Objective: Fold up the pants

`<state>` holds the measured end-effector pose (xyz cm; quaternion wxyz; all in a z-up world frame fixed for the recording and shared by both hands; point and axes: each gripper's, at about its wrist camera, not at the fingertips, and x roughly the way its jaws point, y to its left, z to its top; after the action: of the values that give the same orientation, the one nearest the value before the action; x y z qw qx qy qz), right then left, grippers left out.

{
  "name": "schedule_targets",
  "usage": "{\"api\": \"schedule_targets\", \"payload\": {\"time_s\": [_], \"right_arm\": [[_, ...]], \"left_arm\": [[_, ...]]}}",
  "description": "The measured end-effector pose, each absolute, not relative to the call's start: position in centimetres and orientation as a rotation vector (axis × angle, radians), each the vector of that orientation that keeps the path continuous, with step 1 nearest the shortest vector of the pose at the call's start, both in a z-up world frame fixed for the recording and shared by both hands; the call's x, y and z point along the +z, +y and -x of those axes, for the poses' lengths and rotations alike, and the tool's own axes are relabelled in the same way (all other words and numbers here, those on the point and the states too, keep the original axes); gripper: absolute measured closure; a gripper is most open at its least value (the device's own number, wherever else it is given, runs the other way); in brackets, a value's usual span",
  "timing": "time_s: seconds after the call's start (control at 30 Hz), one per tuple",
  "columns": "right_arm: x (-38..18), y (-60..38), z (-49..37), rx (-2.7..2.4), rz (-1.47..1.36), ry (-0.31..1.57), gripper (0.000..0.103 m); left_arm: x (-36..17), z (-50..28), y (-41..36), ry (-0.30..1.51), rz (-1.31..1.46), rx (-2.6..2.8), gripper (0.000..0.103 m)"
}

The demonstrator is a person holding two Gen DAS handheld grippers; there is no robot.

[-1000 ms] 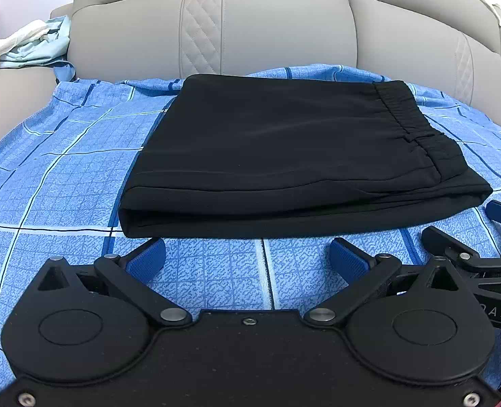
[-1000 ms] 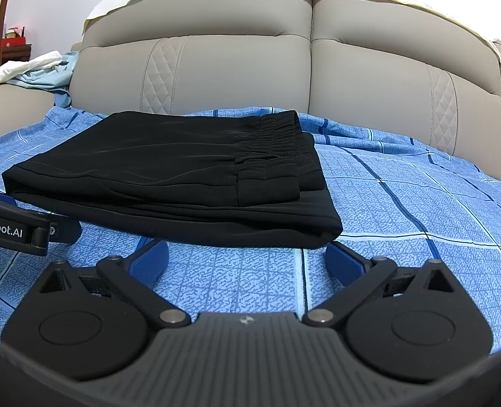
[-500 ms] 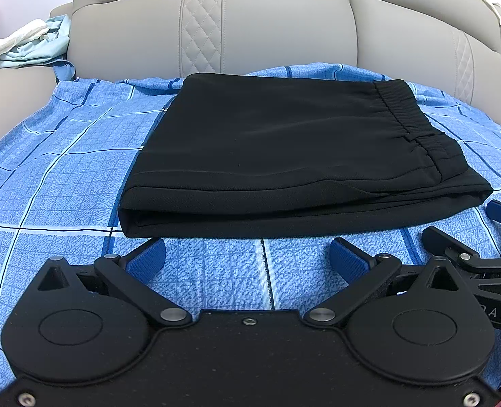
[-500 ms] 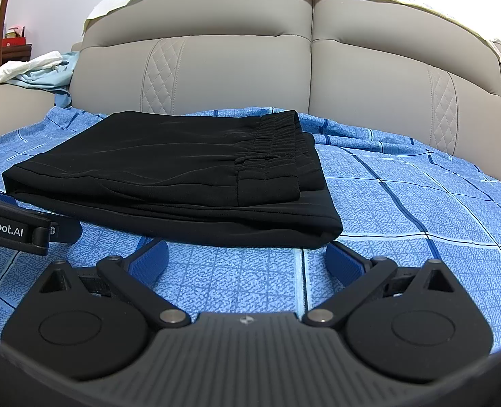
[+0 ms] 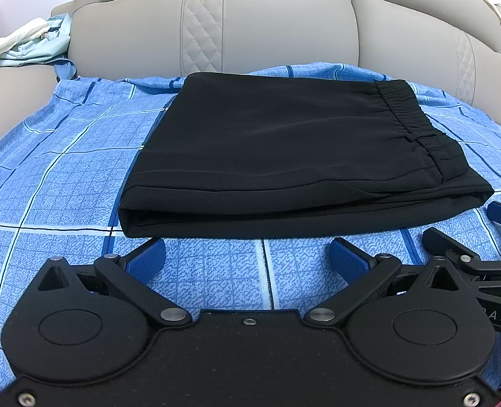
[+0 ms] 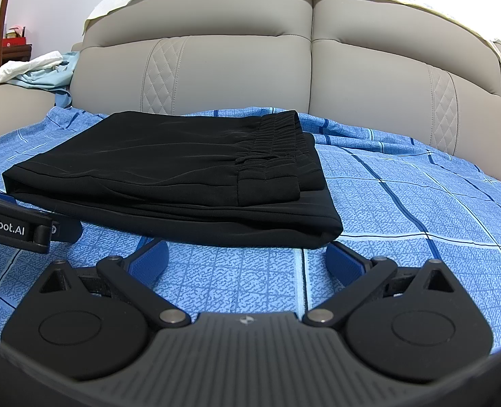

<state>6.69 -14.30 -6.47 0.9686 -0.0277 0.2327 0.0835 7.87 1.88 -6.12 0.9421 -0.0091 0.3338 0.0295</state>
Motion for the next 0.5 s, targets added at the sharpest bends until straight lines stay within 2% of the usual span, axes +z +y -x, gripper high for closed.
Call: {"api": "schedule_targets", "payload": {"time_s": [0.5], "right_arm": [[-6.47, -14.33, -6.63, 0.169, 0.056, 0.470, 0.000]], "left_arm": [[-6.20, -7.82, 1.97, 0.683, 0.025, 0.067, 0.000]]}}
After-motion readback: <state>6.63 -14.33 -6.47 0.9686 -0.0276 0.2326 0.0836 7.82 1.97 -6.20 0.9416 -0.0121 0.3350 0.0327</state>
